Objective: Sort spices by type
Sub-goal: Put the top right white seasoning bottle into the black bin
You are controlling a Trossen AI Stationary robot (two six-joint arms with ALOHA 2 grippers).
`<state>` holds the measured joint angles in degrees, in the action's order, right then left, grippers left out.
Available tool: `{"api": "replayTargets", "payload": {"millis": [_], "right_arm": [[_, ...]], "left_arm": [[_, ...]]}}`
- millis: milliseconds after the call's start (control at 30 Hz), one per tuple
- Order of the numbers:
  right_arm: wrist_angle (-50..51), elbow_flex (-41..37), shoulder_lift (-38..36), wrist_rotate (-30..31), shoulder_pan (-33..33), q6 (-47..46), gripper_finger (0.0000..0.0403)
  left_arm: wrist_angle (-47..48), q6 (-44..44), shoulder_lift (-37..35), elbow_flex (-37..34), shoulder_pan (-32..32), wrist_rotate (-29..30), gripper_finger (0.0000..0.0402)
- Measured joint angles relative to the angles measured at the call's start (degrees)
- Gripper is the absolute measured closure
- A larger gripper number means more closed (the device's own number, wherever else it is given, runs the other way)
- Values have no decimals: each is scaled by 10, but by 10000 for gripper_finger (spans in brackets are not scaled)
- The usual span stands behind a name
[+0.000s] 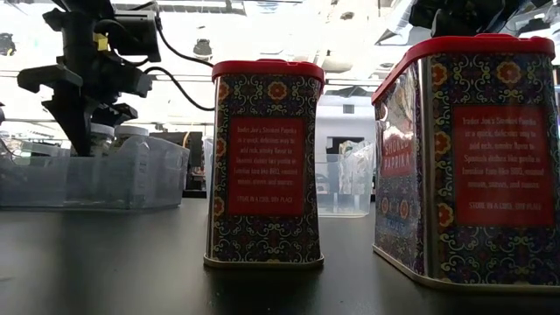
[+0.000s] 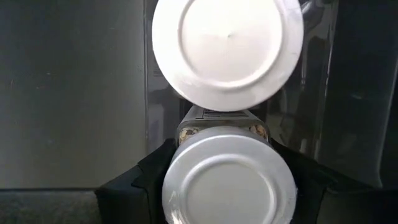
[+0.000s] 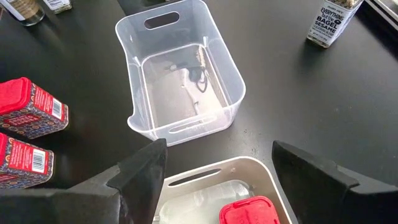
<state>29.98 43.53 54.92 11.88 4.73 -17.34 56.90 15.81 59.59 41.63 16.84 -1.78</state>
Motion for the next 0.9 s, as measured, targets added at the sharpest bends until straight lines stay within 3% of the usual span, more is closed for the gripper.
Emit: {"api": "replayTargets", "payload": {"millis": [533, 900], "right_arm": [[0, 0, 0, 0, 0, -2, 85], [0, 0, 0, 0, 0, -2, 85]], "left_arm": [[0, -3, 0, 0, 0, 8, 193], [0, -2, 0, 0, 0, 6, 141]]}}
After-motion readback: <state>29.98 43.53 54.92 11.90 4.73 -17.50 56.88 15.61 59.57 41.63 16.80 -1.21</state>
